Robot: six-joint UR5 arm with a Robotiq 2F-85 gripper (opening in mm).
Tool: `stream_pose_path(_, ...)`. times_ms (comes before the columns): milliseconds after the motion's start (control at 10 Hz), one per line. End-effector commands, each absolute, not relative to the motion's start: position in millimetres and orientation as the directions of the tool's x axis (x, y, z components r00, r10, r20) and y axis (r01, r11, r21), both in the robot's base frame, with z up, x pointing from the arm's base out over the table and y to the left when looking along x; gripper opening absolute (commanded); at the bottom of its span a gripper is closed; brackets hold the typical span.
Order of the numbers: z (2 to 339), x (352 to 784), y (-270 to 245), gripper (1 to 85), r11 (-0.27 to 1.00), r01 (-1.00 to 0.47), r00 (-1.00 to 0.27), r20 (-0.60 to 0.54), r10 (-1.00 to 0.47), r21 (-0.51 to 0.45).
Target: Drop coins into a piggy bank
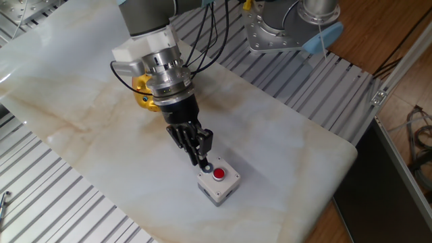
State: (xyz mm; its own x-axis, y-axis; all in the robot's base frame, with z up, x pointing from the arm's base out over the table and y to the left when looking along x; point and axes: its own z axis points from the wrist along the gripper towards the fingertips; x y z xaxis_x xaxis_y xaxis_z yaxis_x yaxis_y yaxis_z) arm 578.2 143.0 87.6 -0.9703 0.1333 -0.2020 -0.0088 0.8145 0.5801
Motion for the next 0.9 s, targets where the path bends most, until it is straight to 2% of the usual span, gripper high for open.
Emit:
stream_pose_path(0, 88.3, 581.1, 146.2, 28.7, 0.809, -0.004, -0.969, -0.202, 0.142, 0.587)
stream_pose_path(800, 88.3, 581.1, 148.3, 28.7, 0.806, -0.016, -0.969, -0.208, 0.134, 0.592)
